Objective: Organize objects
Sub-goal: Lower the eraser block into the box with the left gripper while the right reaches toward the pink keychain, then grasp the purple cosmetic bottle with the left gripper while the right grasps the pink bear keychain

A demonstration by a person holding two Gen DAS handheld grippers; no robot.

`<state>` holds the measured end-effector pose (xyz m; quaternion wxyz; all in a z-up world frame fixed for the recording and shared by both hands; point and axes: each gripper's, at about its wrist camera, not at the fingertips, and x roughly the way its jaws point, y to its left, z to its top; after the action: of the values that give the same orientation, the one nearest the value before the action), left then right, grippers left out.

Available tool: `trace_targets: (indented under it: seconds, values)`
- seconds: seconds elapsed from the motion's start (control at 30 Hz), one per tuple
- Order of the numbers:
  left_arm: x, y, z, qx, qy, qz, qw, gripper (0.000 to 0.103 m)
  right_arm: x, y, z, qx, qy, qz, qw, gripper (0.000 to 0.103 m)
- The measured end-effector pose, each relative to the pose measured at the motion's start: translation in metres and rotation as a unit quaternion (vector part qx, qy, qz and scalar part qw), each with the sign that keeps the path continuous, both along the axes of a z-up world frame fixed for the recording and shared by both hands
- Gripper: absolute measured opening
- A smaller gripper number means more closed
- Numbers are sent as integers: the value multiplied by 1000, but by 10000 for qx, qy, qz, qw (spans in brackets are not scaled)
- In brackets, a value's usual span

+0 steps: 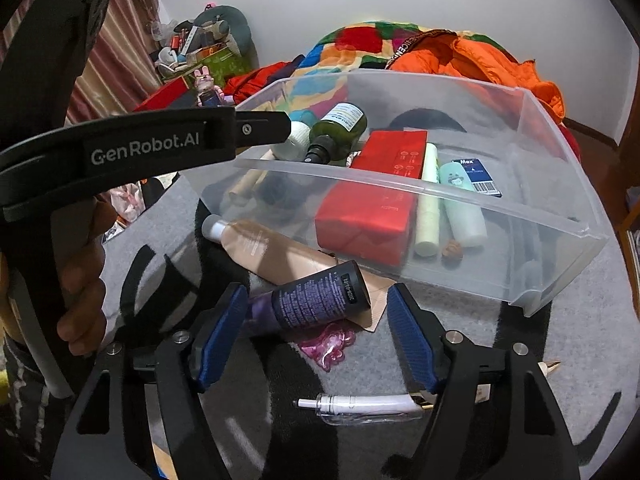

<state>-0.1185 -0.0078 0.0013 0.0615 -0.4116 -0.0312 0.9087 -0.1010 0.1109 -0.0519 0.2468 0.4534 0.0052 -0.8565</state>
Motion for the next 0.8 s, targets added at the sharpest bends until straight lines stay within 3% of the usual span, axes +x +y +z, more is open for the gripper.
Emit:
trace_targets:
  seconds: [0.1, 0.17, 0.47, 0.67, 0.8]
  values:
    - [5, 1, 4, -33, 62, -46, 10000, 46, 2, -1, 1, -37, -24, 103, 9999, 63]
    - [9, 1, 8, -66, 133, -66, 9999, 56, 4, -4, 1, -50, -34, 187, 9998, 63]
    - [35, -6, 18, 78, 238, -137, 9996, 56, 21, -16, 3, -193, -65, 878, 9959, 63]
    - [62, -6, 11, 192, 159, -375, 9990, 61, 21, 3, 8, -201, -19, 539, 9983, 62]
    - [66, 3, -8, 258, -119, -614, 9977, 61, 16, 14, 6, -18, -49, 275, 9996, 62]
